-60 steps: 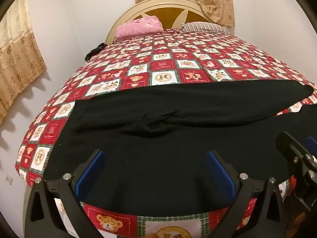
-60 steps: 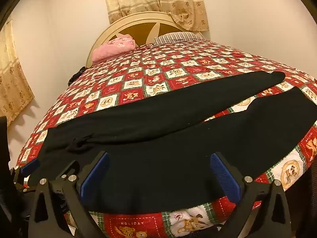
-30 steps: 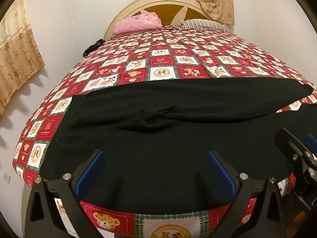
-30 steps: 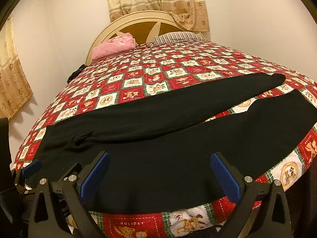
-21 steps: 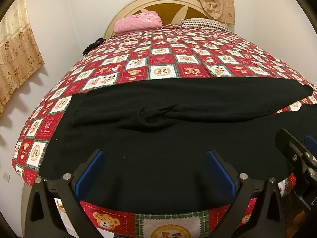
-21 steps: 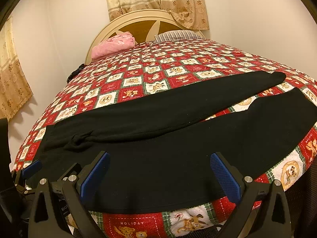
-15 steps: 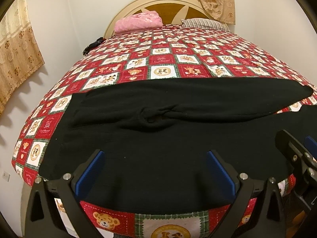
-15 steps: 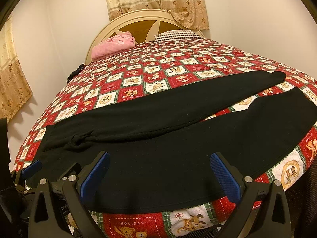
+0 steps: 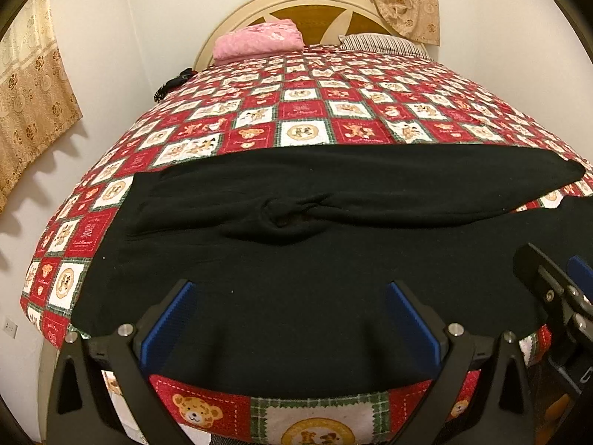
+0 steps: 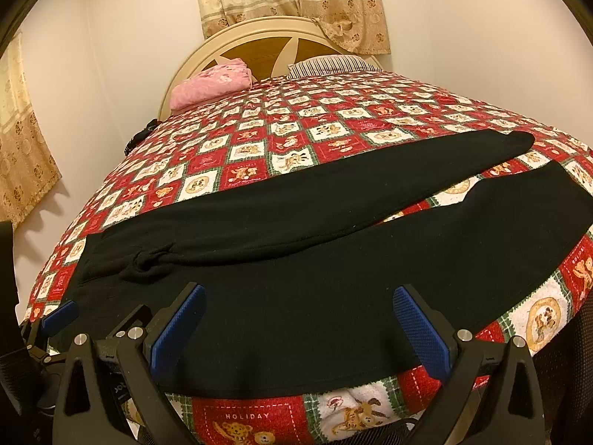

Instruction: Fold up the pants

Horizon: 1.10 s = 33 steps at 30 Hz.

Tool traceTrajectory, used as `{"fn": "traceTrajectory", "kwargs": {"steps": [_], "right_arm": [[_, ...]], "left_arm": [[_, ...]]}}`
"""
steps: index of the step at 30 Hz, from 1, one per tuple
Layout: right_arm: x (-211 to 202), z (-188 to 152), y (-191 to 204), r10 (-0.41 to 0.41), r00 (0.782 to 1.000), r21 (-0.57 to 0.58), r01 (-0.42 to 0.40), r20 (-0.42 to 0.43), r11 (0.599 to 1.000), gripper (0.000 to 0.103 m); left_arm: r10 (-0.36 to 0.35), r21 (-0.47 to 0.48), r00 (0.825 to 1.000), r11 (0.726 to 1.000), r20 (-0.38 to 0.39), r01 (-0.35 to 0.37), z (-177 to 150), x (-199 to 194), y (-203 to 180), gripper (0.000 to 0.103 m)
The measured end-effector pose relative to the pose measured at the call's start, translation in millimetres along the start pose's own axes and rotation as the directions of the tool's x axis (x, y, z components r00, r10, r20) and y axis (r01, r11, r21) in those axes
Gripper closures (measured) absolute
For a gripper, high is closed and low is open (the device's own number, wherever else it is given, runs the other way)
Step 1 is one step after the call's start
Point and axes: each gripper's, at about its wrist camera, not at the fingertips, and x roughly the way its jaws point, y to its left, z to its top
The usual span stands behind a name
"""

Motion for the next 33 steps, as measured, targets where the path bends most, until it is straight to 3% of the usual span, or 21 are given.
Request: {"fn": "traceTrajectory", "kwargs": {"steps": [23, 33], "right_arm": [[3, -2, 0, 0.000, 1.000, -0.002, 0.000, -0.009, 1.000, 0.001], [7, 3, -5, 0.006, 1.000, 0.004, -0.006, 0.001, 1.000, 0.001]], "left_arm": [[0.002, -0.005, 1.000, 1.000, -0.012, -0.002, -2, 2, -1, 0.000], [0.024, -0.008, 1.000, 1.000, -0.019, -0.025, 4, 12, 16, 0.000]]}}
